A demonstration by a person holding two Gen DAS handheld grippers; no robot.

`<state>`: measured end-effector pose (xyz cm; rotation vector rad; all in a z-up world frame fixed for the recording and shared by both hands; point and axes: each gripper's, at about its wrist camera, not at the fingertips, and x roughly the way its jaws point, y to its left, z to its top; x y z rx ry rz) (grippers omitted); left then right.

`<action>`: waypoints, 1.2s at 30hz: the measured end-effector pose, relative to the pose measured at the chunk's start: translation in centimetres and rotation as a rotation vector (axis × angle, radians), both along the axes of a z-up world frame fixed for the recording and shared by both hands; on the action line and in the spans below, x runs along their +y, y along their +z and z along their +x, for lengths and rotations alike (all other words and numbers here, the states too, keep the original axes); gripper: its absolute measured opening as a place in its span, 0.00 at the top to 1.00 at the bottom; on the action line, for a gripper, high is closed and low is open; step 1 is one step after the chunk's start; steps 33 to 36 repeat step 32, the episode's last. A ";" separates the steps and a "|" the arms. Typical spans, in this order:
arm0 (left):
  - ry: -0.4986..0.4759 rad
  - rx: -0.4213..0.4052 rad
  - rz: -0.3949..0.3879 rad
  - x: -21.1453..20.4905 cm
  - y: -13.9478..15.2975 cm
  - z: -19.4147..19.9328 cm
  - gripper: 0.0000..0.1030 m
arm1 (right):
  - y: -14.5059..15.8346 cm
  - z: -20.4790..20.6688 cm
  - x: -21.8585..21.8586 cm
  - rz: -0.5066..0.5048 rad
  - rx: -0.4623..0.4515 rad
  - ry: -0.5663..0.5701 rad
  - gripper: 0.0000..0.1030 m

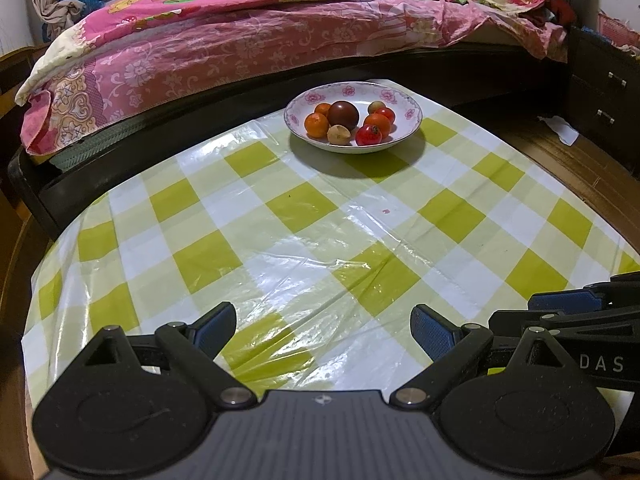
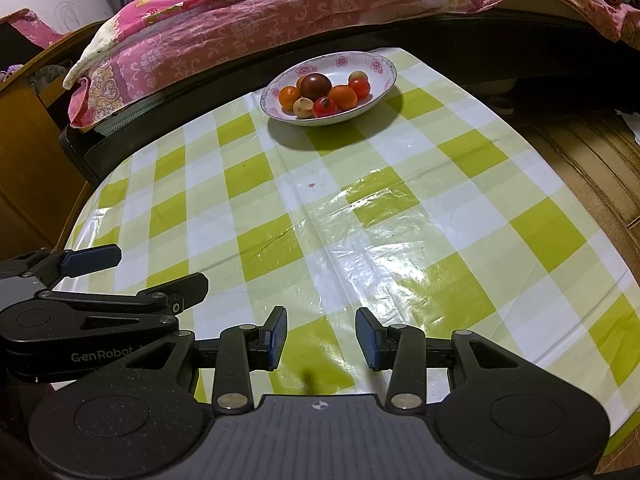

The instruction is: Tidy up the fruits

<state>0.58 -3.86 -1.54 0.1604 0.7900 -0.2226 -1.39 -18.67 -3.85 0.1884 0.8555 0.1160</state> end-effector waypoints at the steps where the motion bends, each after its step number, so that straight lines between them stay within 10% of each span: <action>1: 0.001 0.000 -0.001 0.0 0.0 0.0 0.02 | 0.0 0.0 0.0 0.000 0.000 0.000 0.65; 36: 0.006 -0.034 0.030 -0.3 0.2 -0.5 0.02 | -0.1 0.0 0.0 0.002 -0.001 0.001 0.65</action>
